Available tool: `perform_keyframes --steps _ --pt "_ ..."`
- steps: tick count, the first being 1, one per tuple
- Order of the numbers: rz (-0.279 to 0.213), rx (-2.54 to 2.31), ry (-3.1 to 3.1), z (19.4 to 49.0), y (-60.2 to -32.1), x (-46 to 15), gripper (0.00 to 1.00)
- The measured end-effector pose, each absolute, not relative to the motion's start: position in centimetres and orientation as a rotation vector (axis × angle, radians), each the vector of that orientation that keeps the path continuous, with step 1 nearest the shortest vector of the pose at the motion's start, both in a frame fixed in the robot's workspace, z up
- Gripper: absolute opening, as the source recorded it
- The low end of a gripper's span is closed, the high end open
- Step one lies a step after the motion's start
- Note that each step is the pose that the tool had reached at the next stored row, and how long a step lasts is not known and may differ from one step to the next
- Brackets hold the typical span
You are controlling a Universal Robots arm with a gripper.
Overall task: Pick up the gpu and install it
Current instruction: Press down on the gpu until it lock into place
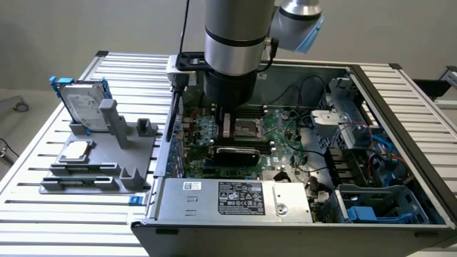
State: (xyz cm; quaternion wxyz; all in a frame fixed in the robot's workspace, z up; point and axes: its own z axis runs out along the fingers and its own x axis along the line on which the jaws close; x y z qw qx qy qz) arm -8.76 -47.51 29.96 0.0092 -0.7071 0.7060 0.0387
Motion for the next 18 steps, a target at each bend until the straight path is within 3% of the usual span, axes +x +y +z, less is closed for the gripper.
perform_keyframes --steps 18 --pt "0.132 -2.203 2.199 28.6 -47.1 -8.8 0.11"
